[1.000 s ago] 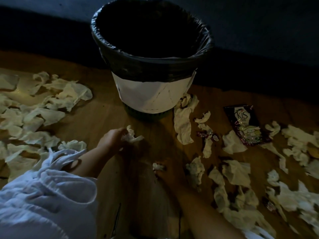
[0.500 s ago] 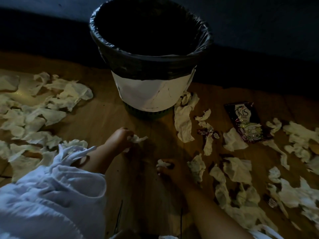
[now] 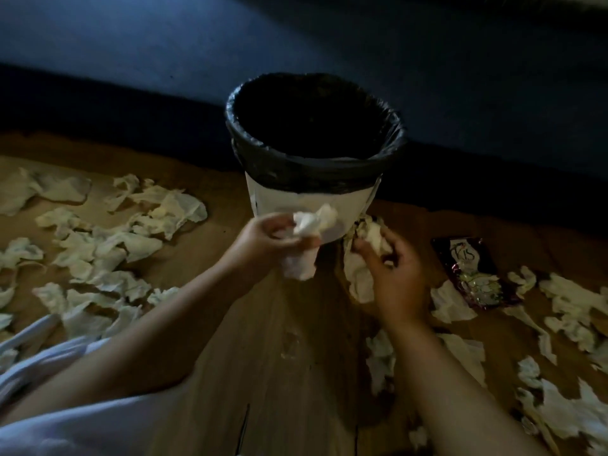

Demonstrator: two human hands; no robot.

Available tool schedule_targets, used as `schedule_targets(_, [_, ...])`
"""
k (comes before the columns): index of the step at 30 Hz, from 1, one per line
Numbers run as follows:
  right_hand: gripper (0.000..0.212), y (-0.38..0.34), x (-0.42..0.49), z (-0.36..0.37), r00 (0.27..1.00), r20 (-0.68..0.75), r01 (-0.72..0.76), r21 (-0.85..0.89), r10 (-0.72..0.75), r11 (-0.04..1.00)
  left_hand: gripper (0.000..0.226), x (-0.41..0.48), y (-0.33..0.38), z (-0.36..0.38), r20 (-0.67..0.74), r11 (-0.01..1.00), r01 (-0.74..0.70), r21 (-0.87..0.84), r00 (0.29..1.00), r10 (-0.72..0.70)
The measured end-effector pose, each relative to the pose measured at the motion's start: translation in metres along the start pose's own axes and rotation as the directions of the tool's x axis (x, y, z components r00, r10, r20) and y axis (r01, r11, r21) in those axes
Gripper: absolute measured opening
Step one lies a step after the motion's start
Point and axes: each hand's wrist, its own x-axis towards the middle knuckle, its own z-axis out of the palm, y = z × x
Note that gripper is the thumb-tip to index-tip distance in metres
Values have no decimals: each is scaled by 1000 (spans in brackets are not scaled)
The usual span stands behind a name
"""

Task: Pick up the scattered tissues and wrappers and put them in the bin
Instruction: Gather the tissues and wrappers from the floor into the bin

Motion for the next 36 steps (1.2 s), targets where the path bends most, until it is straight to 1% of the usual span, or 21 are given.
schedule_targets(2, [37, -38, 22, 4, 991, -5, 133, 99, -133, 986, 31, 8, 37, -3, -137, 990, -139, 3, 981, 139])
schedule_targets(4, [36, -67, 50, 16, 981, -8, 195, 128, -195, 972, 39, 28, 70, -5, -306, 978, -197, 69, 929, 209])
schedule_targets(6, [35, -90, 80, 31, 989, 11, 147, 105, -149, 984, 37, 53, 92, -6, -441, 980, -158, 125, 876, 197])
schedule_targets(7, [36, -98, 93, 38, 994, 31, 100, 87, -103, 991, 31, 67, 98, -8, -466, 982, -135, 129, 866, 180])
schedule_targets(8, [38, -102, 105, 44, 997, 55, 57, 71, -61, 996, 27, 78, 100, -8, -470, 985, -108, 138, 868, 161])
schedule_targets(9, [42, -104, 114, 47, 996, 80, 22, 60, -27, 998, 28, 87, 101, -7, -467, 985, -75, 157, 873, 141])
schedule_targets(10, [47, -105, 119, 50, 994, 107, -11, 34, 7, 999, 35, 94, 100, -6, -463, 984, -39, 173, 879, 116])
schedule_targets(12, [58, -106, 124, 51, 984, 147, -99, -3, 98, 995, 62, 97, 98, -3, -471, 990, -3, 139, 880, 69])
schedule_targets(13, [62, -106, 124, 50, 978, 157, -138, -7, 137, 990, 72, 97, 97, -2, -474, 994, -6, 109, 879, 57])
schedule_targets(14, [61, -106, 123, 48, 975, 165, -152, 0, 150, 988, 75, 95, 95, -2, -472, 996, -24, 82, 879, 60])
schedule_targets(15, [56, -106, 120, 46, 977, 165, -136, 12, 132, 991, 74, 92, 94, -3, -465, 997, -43, 58, 883, 65])
schedule_targets(17, [40, -106, 111, 43, 989, 137, -52, 25, 48, 998, 72, 83, 91, -5, -451, 997, -69, 21, 890, 71])
schedule_targets(19, [26, -104, 93, 41, 994, 110, 10, 35, -14, 999, 61, 65, 90, -7, -443, 994, -111, -12, 892, 94])
schedule_targets(21, [19, -103, 66, 41, 993, 111, 38, 67, -45, 997, 48, 38, 86, -11, -438, 990, -142, -20, 891, 119])
schedule_targets(23, [17, -98, 32, 46, 988, 153, 19, 83, -32, 996, 40, 2, 74, -17, -412, 994, -105, 10, 906, 100])
schedule_targets(25, [16, -90, -6, 57, 973, 230, -36, 87, 16, 996, 35, -44, 58, -25, -368, 997, -28, 68, 928, 51])
schedule_targets(27, [17, -83, -49, 75, 942, 328, -100, 85, 66, 991, 31, -99, 45, -36, -370, 991, 68, 118, 929, -20])
schedule_targets(30, [18, -77, -116, 111, 854, 491, -225, 51, 172, 973, 29, -189, 39, -64, -441, 961, 252, 113, 879, -179])
schedule_targets(31, [17, -77, -138, 125, 814, 544, -260, 26, 204, 965, 26, -219, 39, -76, -466, 948, 302, 103, 856, -223])
schedule_targets(33, [14, -77, -181, 150, 709, 661, -307, -26, 247, 951, 18, -271, 35, -99, -514, 921, 378, 91, 810, -282])
schedule_targets(36, [8, -68, -245, 183, 539, 800, -300, -110, 264, 947, 25, -324, 10, -131, -603, 899, 430, 87, 741, -296])
